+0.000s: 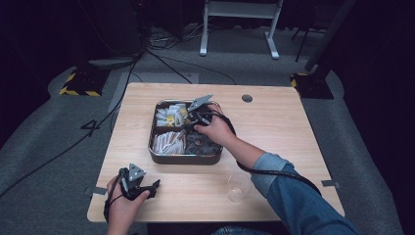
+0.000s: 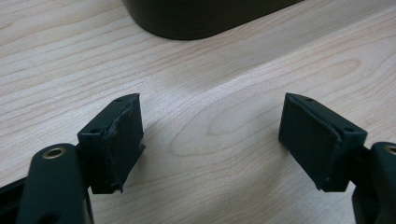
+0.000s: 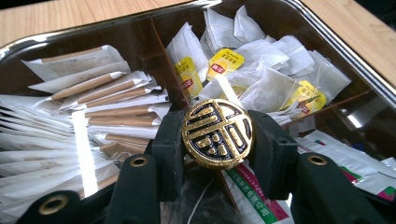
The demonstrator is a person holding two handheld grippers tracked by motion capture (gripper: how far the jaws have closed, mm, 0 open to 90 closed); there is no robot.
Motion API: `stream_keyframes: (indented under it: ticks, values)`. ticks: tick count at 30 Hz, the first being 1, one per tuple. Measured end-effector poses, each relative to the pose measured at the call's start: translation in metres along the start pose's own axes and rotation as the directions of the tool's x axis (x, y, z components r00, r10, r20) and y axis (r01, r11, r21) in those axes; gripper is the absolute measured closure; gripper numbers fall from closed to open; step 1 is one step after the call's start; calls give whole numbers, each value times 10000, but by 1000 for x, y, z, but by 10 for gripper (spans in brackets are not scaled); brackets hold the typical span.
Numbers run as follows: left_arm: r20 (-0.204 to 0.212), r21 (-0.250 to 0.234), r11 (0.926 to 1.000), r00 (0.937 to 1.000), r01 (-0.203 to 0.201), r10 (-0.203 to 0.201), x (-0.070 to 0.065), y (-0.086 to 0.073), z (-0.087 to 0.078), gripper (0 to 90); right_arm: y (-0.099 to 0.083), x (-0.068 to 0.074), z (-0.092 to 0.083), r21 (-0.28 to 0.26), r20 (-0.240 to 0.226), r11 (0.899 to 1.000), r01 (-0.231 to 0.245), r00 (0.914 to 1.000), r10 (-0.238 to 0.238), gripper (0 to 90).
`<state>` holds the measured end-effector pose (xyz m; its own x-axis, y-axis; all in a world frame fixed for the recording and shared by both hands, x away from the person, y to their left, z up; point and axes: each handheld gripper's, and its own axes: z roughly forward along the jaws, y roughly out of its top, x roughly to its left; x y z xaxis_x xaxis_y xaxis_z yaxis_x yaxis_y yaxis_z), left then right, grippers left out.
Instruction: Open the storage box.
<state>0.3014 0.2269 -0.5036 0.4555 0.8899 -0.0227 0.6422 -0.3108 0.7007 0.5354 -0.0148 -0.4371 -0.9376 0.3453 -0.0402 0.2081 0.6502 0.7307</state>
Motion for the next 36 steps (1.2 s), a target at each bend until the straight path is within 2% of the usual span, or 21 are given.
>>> stream_keyframes:
  ticks: [6,16,25,36]
  values:
    - [25,-42,10000,10000,20,-20,0,0,1,221,-1,0,0,-89,-77,9999,-119,9999,119,586]
    - [58,-26,10000,10000,-3,3,1,0,1,220,5,0,-7,-222,-102,9998,-8,9999,6,587]
    - [104,-10,10000,9999,-33,33,1,0,1,219,17,3,-31,-695,-203,9970,331,9992,-346,587]
    - [197,31,9999,9998,-105,104,3,3,3,198,13,-6,-75,-1068,8,9940,252,9997,-253,587]
